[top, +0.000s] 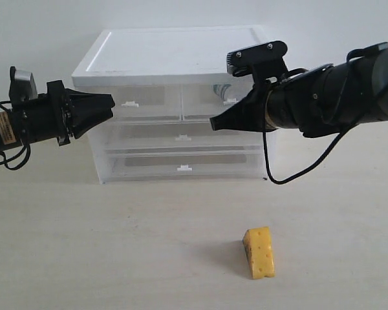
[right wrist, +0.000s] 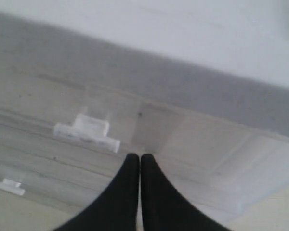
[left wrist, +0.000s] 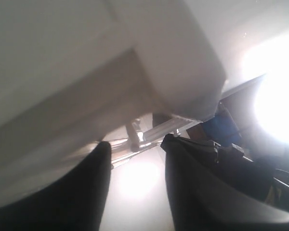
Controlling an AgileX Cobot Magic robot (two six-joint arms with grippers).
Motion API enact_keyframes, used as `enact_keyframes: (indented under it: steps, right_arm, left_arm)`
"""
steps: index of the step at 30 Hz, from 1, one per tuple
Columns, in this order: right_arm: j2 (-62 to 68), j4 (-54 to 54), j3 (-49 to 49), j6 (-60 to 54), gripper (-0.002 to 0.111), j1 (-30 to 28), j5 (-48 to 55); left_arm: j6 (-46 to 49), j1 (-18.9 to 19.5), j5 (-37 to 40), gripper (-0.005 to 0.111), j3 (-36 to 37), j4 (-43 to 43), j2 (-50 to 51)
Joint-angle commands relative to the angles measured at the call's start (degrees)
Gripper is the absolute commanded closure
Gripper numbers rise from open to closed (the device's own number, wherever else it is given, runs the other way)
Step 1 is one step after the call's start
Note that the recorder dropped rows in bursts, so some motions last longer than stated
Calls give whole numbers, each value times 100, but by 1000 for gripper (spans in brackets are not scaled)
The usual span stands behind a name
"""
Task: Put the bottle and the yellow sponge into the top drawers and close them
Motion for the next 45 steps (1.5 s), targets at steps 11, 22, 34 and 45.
enact_keyframes:
  steps: [11,22,34,45]
  right_arm:
    - [18,-267,-239,128,108,-145,-201]
    - [18,-267,-302,104,108,-145,-162]
    - [18,-267,-302,-27,108,-145,-287]
    - [18,-267,-302,-76,108,-145,-352]
  left_arm:
    - [-229,-63,93,70,-179,-118,6]
    - [372,-633,422,70,-211,-526,6]
    - [-260,-642,734,70,-211,-640,6]
    - [17,-443,887,70,-199,-740,6]
